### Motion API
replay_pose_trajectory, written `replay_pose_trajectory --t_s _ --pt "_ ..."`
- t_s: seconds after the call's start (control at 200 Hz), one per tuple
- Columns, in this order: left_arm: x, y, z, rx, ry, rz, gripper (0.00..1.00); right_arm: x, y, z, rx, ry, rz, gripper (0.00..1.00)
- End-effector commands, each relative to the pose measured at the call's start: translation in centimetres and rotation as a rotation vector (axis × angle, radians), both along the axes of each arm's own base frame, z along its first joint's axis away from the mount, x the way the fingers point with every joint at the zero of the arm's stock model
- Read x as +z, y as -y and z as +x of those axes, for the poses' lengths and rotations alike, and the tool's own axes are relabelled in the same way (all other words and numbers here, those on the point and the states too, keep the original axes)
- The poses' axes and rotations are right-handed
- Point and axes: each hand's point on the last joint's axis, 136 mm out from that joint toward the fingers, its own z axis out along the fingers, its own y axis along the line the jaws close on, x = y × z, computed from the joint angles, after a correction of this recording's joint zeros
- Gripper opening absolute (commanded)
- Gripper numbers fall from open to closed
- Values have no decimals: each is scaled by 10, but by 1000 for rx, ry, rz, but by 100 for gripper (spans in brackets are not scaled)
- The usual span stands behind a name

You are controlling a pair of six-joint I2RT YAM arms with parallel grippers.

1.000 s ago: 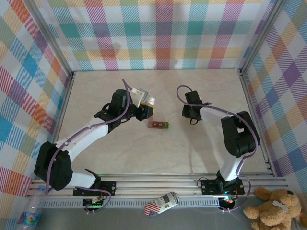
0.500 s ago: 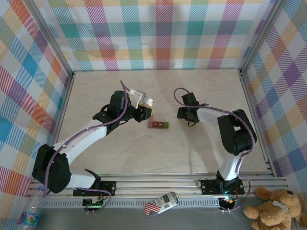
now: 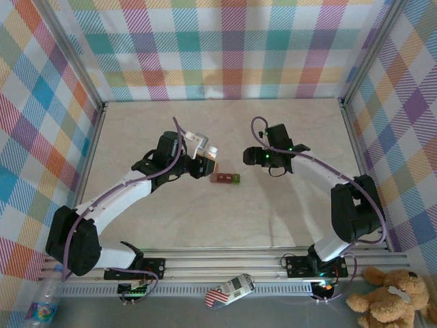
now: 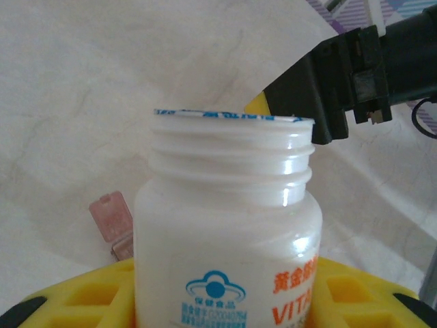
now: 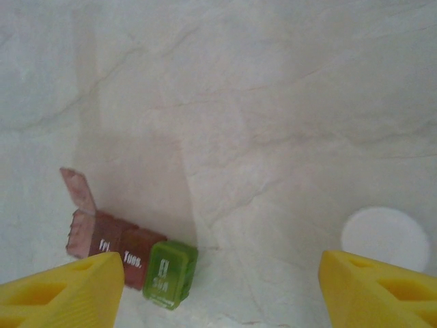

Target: Sort the pills into containers

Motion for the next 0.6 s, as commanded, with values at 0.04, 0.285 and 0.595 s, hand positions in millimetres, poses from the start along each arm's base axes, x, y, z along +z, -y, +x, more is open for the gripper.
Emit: replay_pose_trajectory --t_s 0.04,0.285,0.595 --pt "-15 -2 -4 -23 -51 22 0 -19 -22 -18 100 -63 0 75" --pt "-46 -6 -1 -12 -125 61 0 -40 -46 -25 145 -78 -67 75" --pt "-81 -7 2 -7 -183 97 0 -55 -44 -22 105 -96 -114 75"
